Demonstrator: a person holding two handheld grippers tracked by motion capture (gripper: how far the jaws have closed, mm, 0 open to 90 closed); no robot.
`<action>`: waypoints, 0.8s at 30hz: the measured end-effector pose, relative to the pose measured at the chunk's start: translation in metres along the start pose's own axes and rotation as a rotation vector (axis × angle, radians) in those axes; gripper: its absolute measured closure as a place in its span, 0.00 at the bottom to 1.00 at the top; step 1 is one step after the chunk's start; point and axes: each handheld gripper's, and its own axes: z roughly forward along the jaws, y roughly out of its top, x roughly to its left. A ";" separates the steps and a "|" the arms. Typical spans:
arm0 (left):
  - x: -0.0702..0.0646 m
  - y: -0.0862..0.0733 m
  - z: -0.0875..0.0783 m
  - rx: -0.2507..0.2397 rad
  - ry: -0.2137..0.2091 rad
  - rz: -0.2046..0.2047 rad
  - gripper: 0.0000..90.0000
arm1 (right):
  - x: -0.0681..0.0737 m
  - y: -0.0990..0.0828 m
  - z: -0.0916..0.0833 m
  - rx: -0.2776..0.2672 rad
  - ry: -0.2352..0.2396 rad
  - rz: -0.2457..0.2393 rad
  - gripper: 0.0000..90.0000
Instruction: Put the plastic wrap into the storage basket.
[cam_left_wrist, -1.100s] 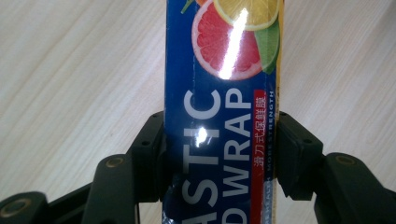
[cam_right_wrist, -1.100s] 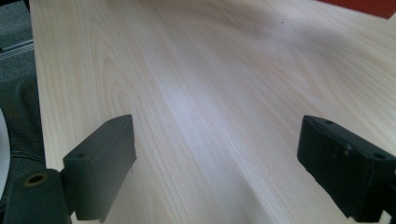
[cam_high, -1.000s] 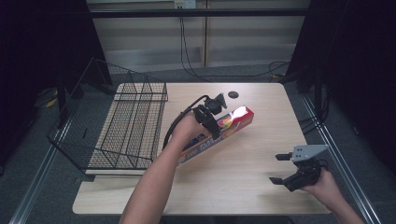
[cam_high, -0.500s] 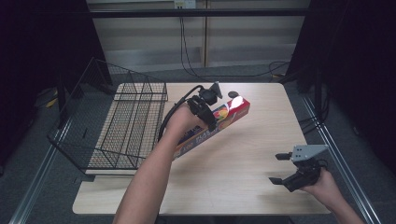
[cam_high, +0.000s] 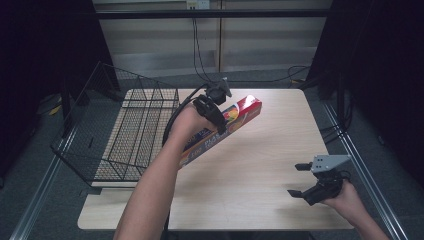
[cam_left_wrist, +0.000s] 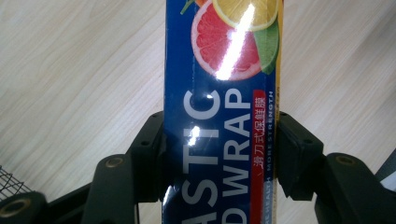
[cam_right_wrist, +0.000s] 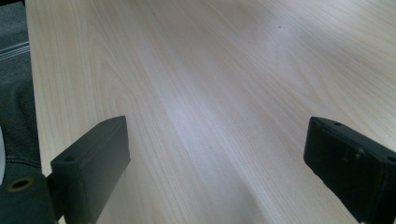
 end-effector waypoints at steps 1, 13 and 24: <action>0.000 0.000 -0.002 0.003 0.001 -0.008 0.49 | 0.000 0.000 0.000 0.000 0.000 0.000 0.07; 0.009 -0.005 -0.019 -0.006 0.018 -0.047 0.49 | 0.000 0.000 0.000 0.000 -0.001 0.000 0.07; 0.016 -0.012 -0.036 0.001 0.031 -0.067 0.49 | 0.001 0.001 0.000 -0.001 0.005 -0.002 0.08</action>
